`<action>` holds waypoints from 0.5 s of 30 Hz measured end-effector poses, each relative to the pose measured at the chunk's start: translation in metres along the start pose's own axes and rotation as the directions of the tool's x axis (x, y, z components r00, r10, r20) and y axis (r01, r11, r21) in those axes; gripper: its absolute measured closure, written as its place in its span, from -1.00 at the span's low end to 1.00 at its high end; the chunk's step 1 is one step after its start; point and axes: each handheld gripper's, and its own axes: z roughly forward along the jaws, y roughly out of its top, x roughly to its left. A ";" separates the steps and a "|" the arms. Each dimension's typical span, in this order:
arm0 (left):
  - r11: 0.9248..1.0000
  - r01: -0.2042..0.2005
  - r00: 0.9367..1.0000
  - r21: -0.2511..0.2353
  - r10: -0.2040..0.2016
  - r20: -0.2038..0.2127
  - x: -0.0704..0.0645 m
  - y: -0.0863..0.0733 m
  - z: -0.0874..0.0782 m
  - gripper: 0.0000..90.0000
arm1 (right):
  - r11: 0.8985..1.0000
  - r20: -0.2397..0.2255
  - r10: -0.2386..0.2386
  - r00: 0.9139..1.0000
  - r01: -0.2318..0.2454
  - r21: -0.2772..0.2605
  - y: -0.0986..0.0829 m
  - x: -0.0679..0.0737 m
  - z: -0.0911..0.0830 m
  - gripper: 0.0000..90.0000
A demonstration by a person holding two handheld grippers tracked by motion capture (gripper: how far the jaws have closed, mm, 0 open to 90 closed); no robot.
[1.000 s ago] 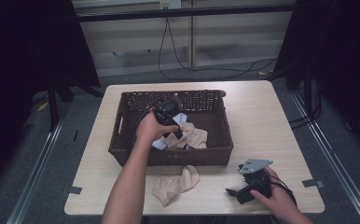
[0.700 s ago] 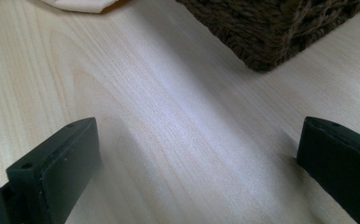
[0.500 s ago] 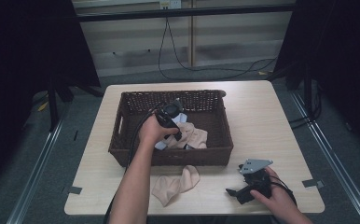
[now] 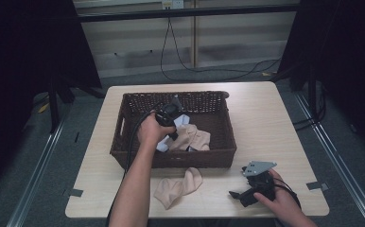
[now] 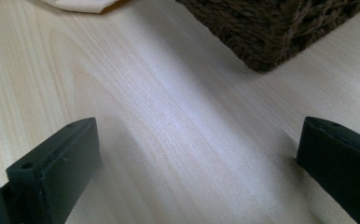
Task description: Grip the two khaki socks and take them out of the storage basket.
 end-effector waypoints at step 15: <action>0.999 -0.047 0.996 0.027 0.045 0.075 -0.016 -0.005 -0.066 0.88 | 1.000 -0.001 0.002 1.000 -0.002 0.001 0.000 0.000 0.000 -1.00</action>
